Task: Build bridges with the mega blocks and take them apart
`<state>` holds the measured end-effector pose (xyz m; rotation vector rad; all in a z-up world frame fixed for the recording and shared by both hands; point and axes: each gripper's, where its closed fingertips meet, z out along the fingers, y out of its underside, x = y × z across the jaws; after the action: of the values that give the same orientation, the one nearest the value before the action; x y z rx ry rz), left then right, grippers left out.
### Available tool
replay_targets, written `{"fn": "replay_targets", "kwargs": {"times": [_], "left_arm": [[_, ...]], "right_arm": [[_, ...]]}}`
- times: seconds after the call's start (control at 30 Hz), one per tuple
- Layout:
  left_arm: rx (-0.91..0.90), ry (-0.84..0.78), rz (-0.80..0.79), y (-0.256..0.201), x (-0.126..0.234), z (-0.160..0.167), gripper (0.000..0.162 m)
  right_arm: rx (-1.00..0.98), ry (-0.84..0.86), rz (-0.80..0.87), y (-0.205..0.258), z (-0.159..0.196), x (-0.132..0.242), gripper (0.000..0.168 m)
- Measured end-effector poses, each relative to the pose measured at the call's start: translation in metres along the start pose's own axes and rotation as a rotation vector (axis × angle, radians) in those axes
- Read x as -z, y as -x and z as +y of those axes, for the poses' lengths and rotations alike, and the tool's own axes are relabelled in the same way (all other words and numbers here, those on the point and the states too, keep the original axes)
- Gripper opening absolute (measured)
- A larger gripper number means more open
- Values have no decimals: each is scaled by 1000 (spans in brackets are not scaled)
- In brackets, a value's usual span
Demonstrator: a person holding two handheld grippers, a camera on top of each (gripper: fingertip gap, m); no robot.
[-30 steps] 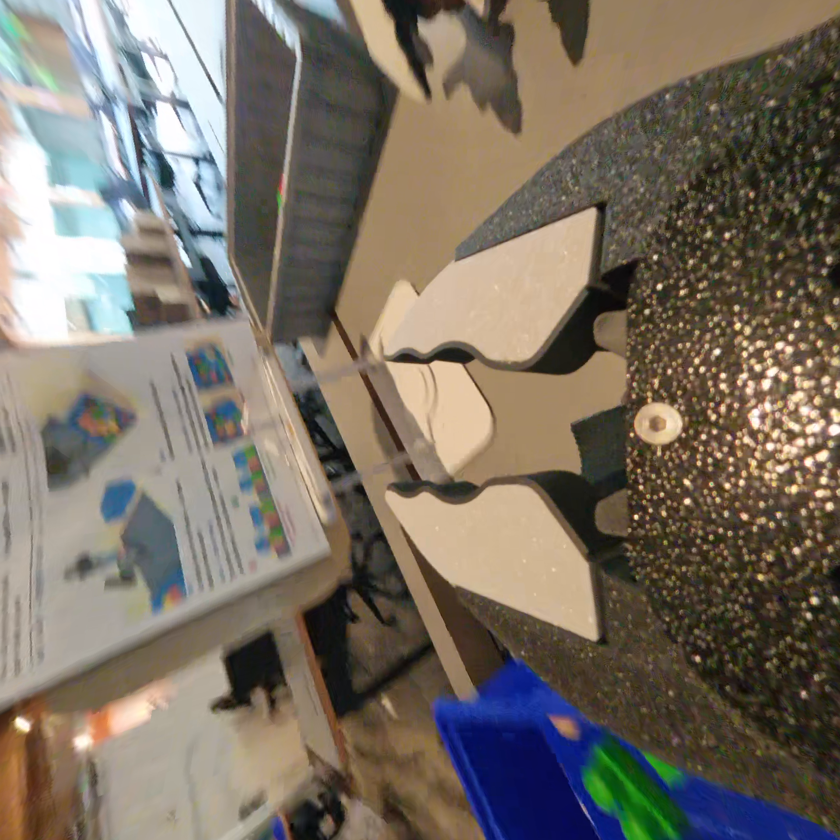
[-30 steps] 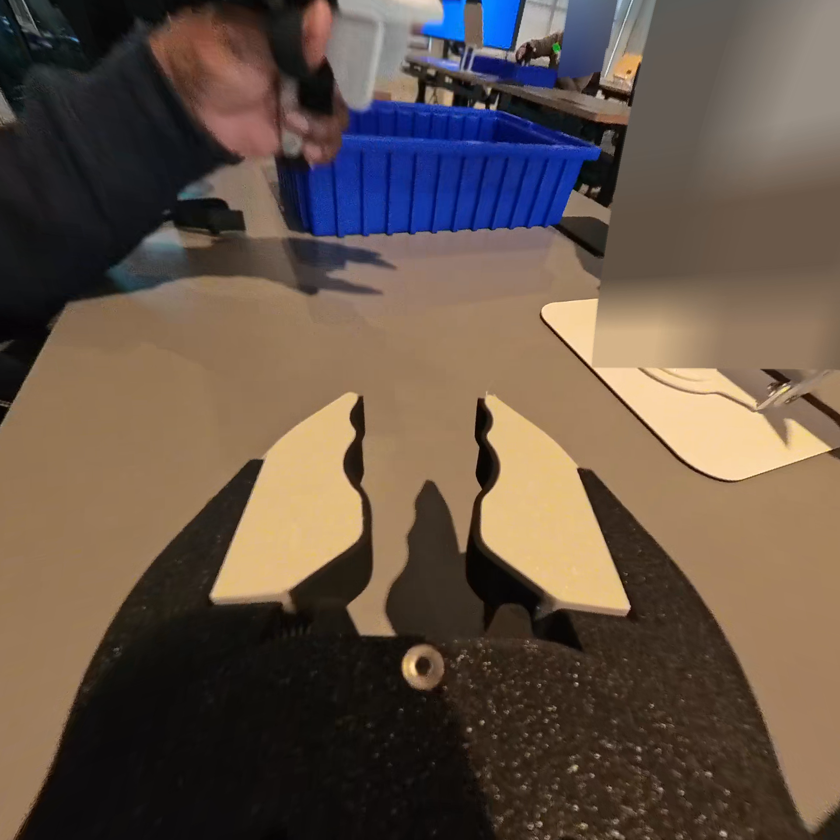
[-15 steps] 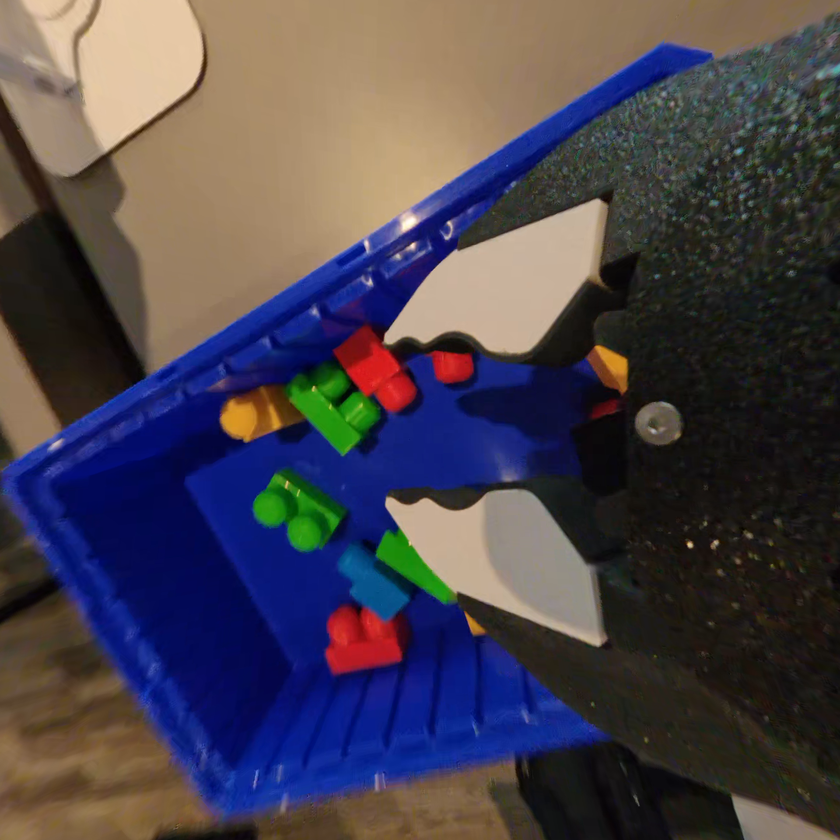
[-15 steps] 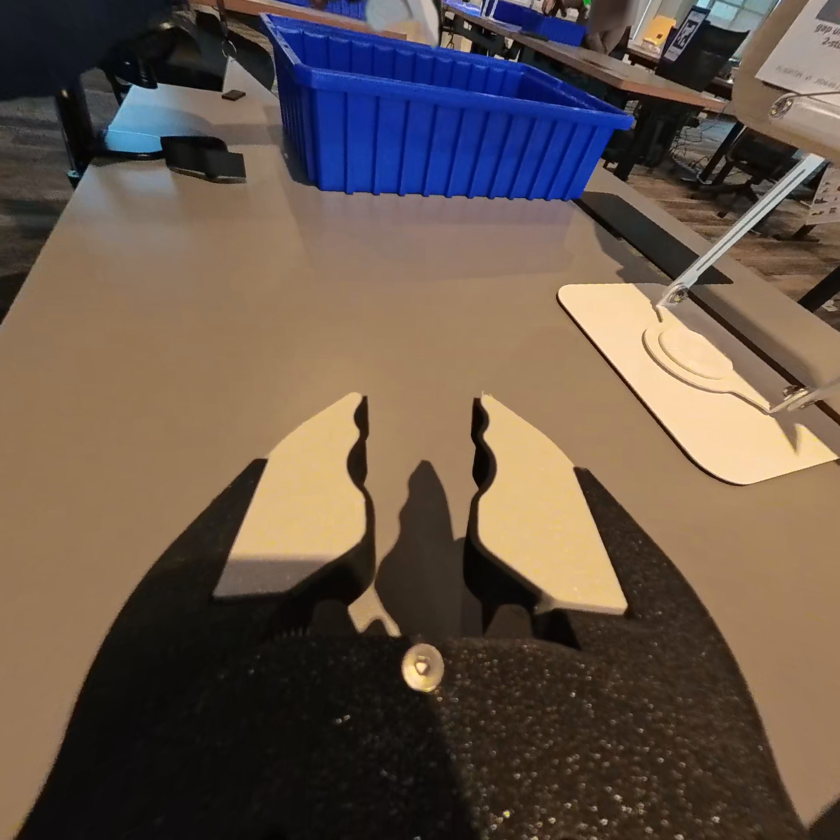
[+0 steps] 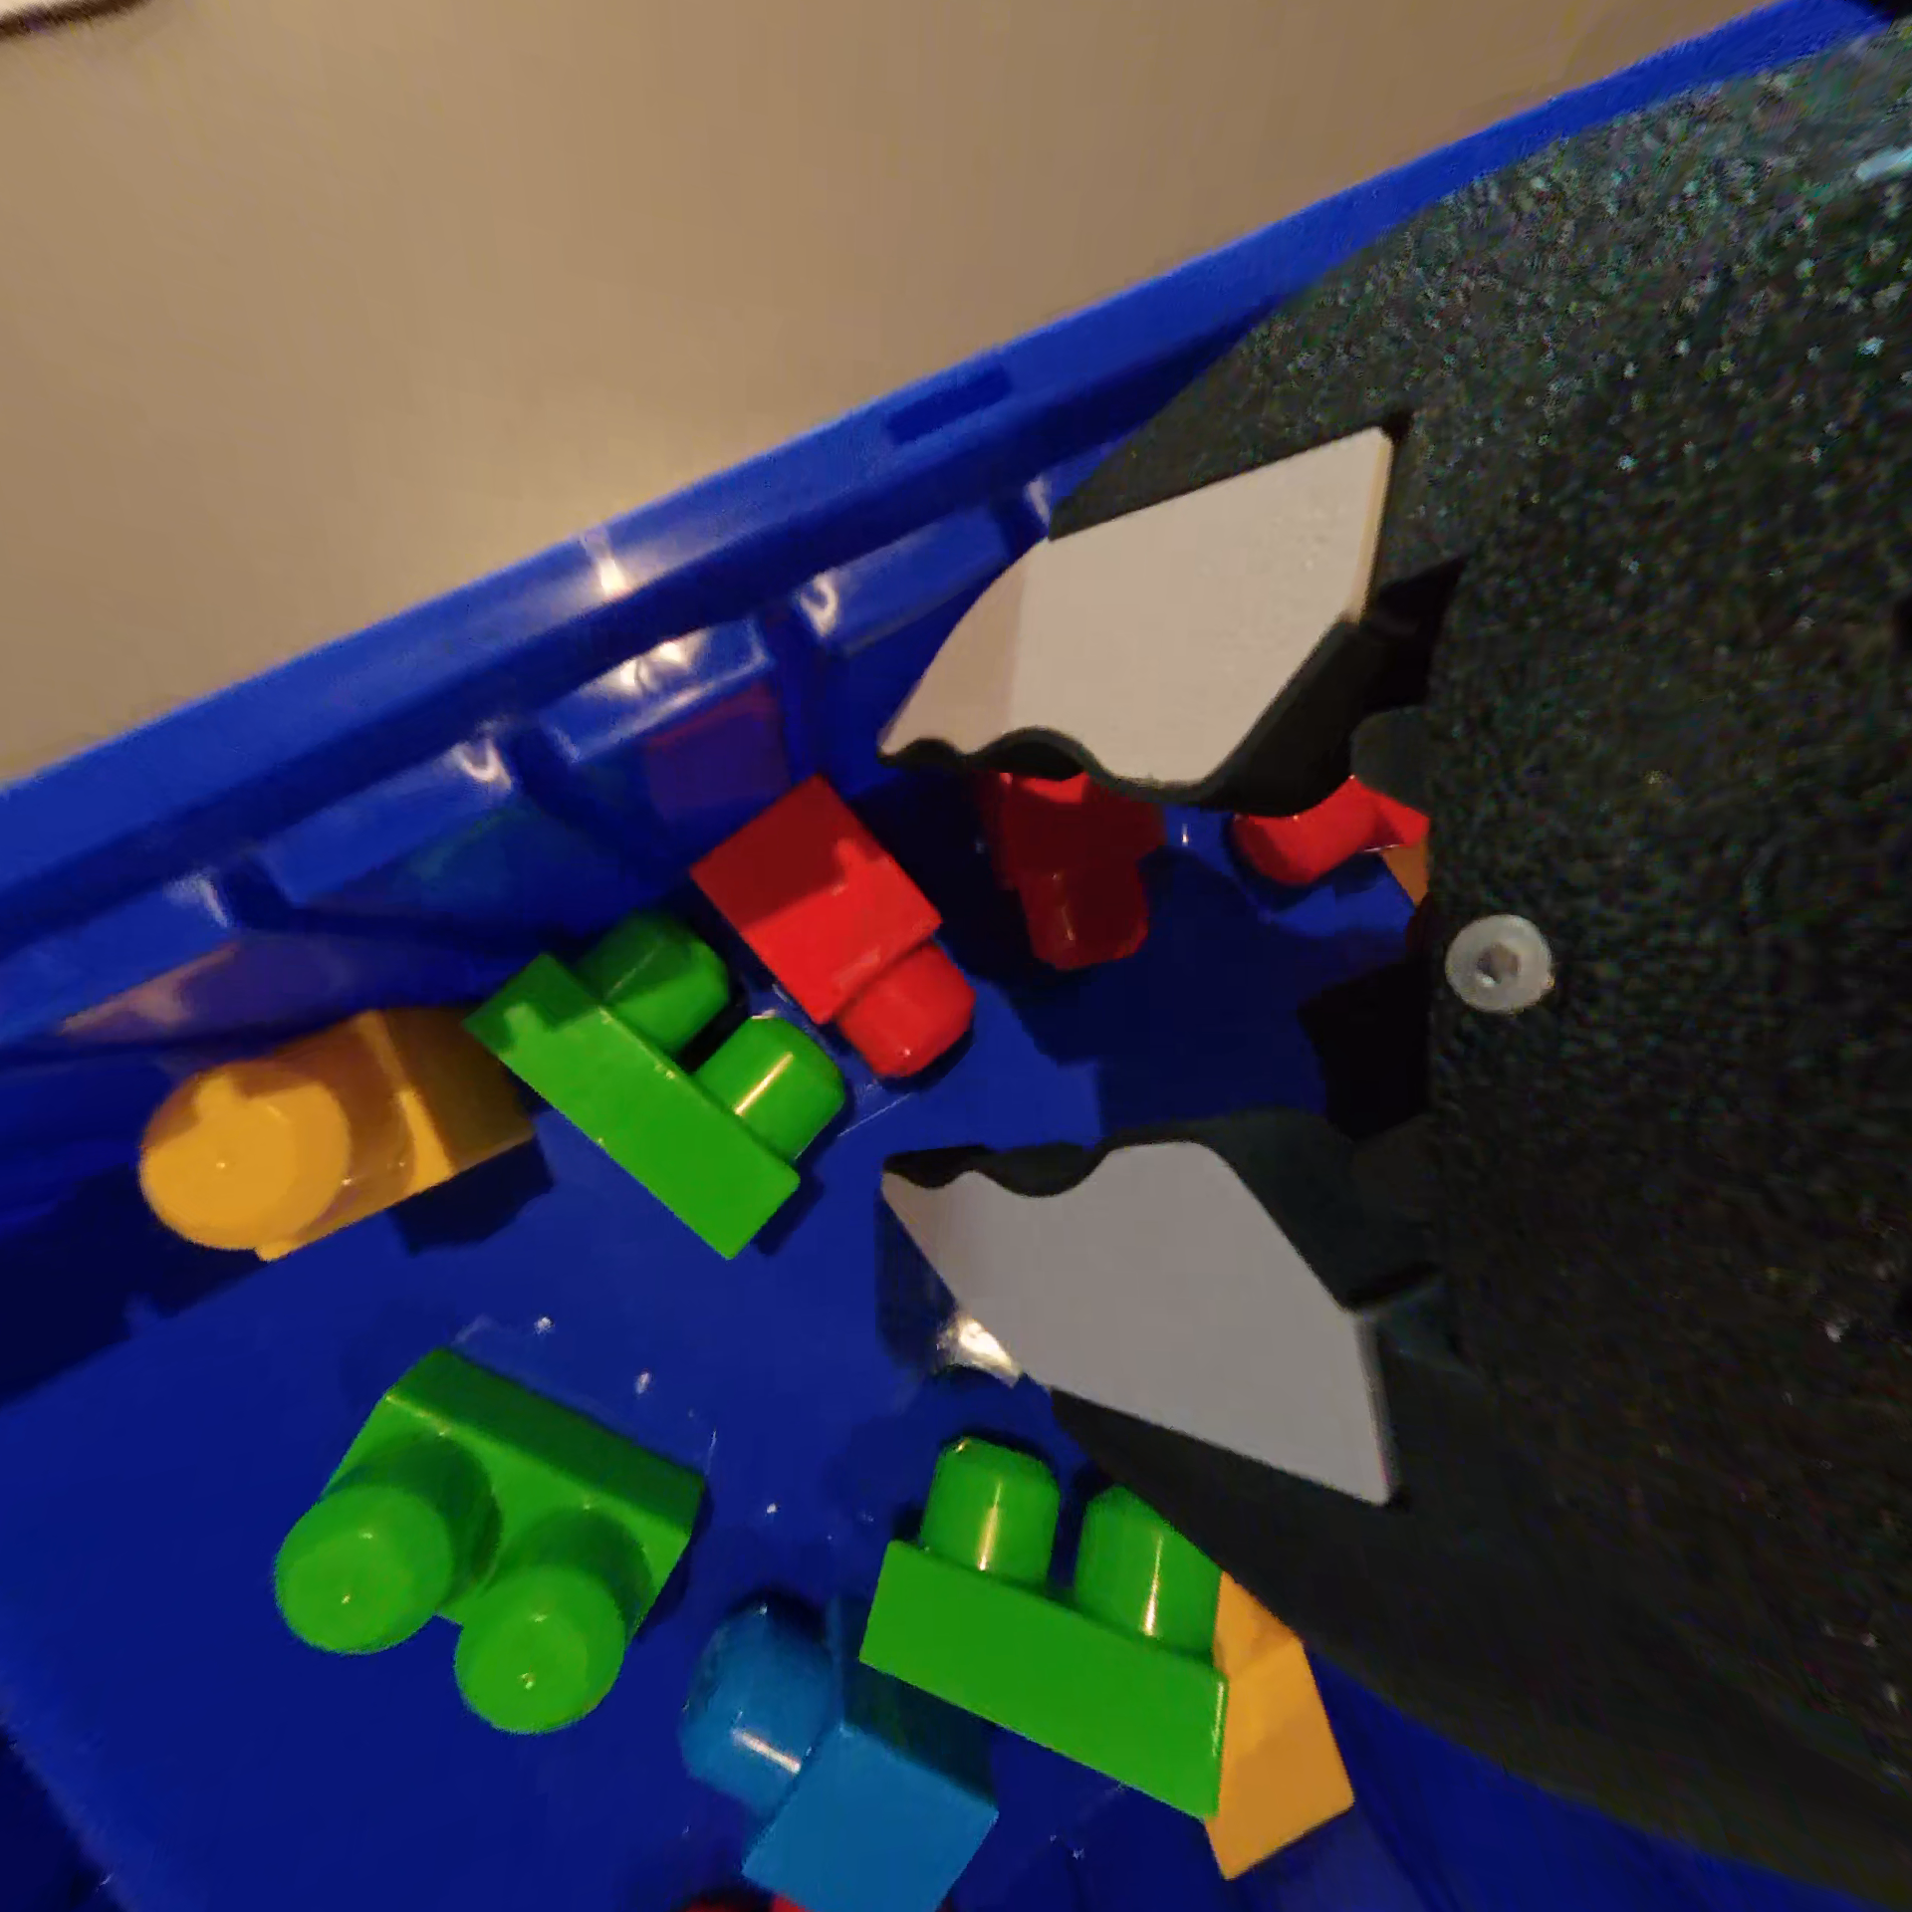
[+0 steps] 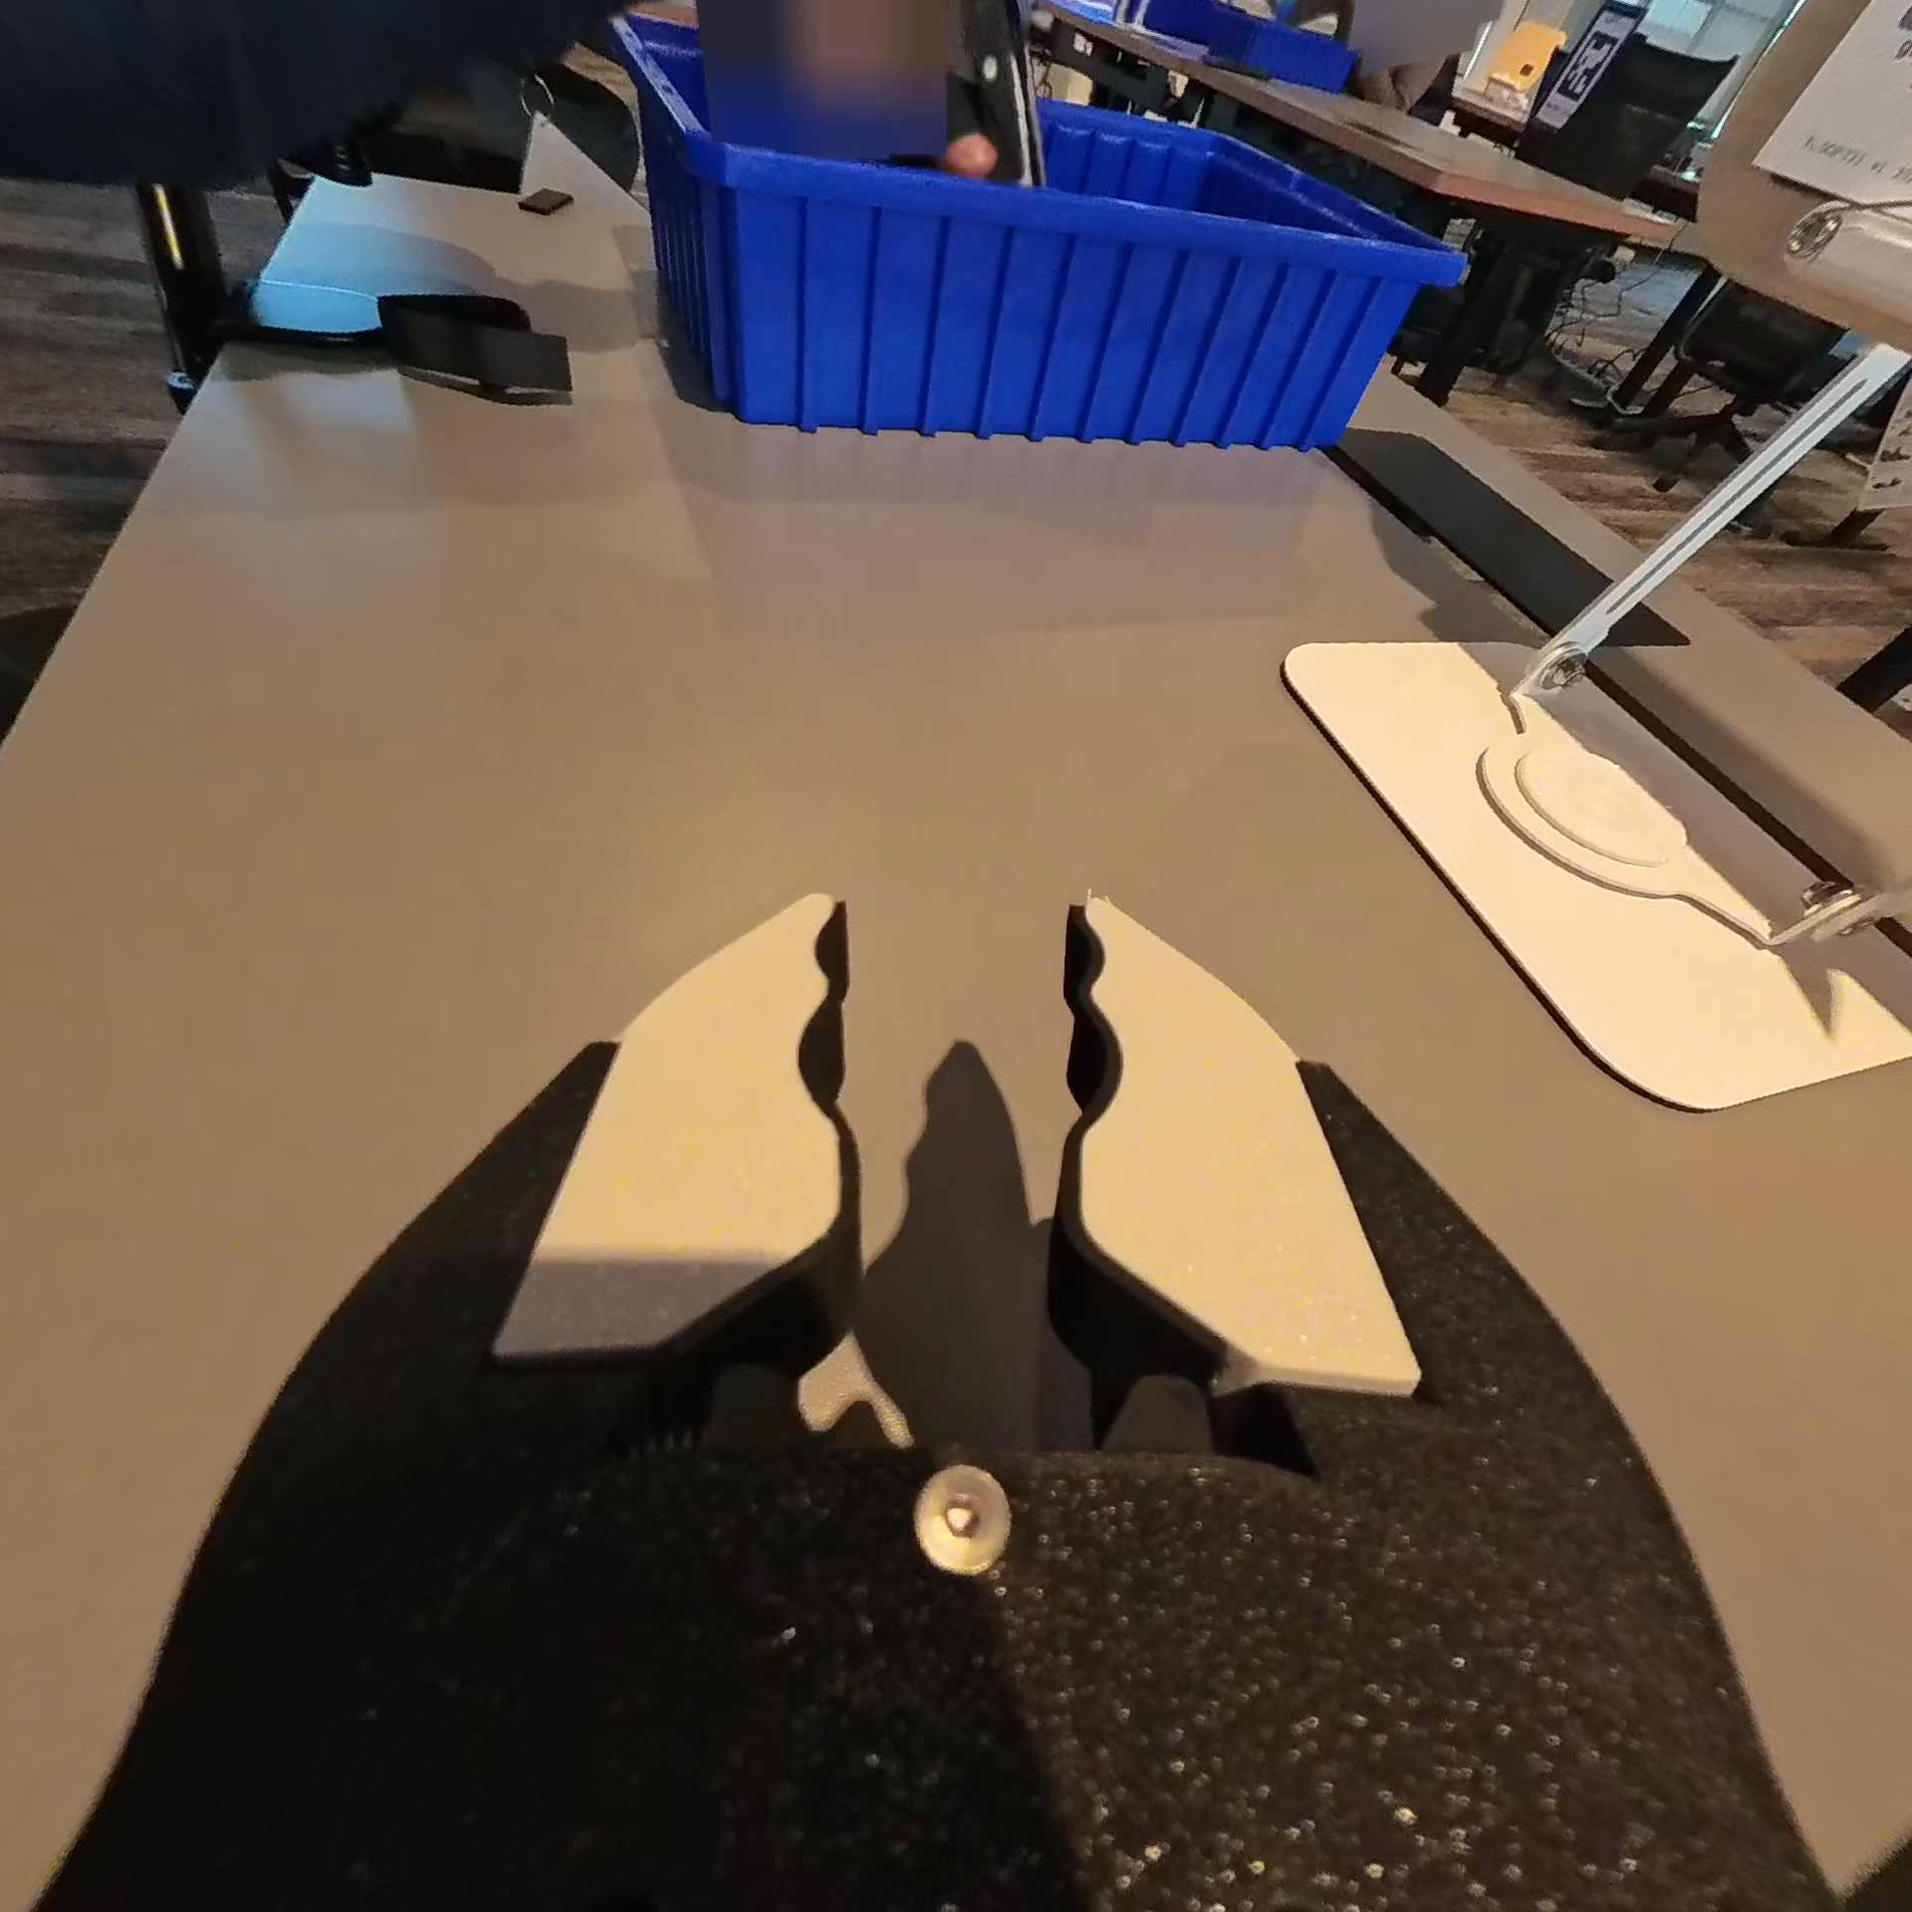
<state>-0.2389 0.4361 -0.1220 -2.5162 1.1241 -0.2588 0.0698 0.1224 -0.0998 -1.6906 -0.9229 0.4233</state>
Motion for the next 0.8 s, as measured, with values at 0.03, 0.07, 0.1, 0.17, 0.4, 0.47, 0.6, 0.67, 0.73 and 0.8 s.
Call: {"fn": "replay_targets", "kwargs": {"times": [0.03,0.07,0.1,0.17,0.4,0.47,0.6,0.67,0.73,0.8], "left_arm": [[8,9,-2,1,-4,1,70],[18,20,-5,3,-8,3,71],[29,33,-15,5,-12,6,70],[51,76,-54,15,-20,15,67],[137,58,-64,35,-18,31,64],[148,16,-38,34,-12,26,69],[186,-81,36,24,-8,6,77],[198,-99,56,20,-10,-1,79],[197,-80,48,19,-16,-2,79],[208,-84,56,18,-21,-6,81]], "right_arm": [[2,1,1,0,0,0,40],[4,2,2,0,0,0,40],[7,4,3,1,0,0,40],[12,6,6,1,1,0,40],[13,7,6,1,1,-1,39],[10,7,4,1,1,-1,39],[10,8,6,1,1,-1,38],[13,9,9,1,1,-1,38],[16,10,11,1,1,-1,38],[19,10,11,1,1,-1,38]]}}
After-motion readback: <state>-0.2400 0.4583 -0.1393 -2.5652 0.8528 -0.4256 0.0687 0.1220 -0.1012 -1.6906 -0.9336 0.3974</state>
